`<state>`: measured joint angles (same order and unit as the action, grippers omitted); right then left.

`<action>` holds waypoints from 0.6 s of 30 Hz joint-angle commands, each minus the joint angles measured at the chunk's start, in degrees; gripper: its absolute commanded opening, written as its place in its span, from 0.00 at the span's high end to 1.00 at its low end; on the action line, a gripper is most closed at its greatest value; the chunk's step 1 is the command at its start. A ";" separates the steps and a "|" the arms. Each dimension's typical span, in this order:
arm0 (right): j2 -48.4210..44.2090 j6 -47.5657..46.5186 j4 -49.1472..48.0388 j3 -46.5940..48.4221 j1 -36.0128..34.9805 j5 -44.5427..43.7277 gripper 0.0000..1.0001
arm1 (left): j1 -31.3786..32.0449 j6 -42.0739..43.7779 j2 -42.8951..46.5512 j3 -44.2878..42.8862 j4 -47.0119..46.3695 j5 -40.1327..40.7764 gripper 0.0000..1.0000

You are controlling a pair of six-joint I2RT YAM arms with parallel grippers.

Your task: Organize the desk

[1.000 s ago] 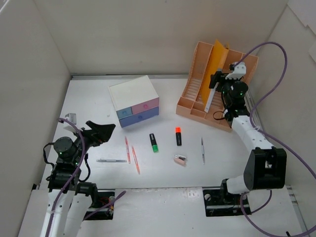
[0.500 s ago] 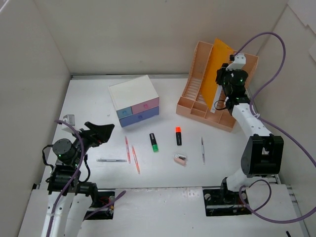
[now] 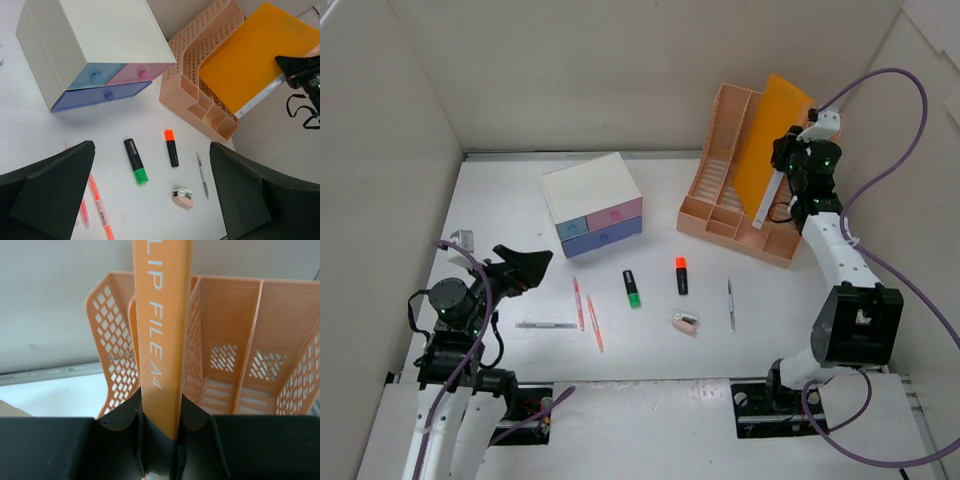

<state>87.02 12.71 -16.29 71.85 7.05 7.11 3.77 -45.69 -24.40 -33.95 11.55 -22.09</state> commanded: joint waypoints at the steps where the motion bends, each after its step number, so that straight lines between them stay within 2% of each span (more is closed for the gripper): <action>1: -6.25 -0.13 -11.47 2.24 -1.42 -1.31 1.00 | 0.18 0.87 -2.23 -1.02 -4.61 -1.03 0.05; 6: -4.67 -0.93 -16.83 2.50 -3.79 -3.16 1.00 | 0.18 0.87 -3.89 -1.64 -5.14 -1.91 0.05; 11: -2.83 -6.38 -22.20 2.24 -7.13 -6.40 1.00 | 0.18 1.31 -4.86 -2.96 -4.70 -2.44 0.05; 18: -0.10 -8.05 -27.12 0.74 -8.10 -11.06 1.00 | 0.18 1.92 -5.66 -5.07 -3.03 -2.61 0.05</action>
<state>86.72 5.91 -30.20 71.79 -0.51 -0.34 3.77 -44.99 -29.19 -34.81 11.31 -23.77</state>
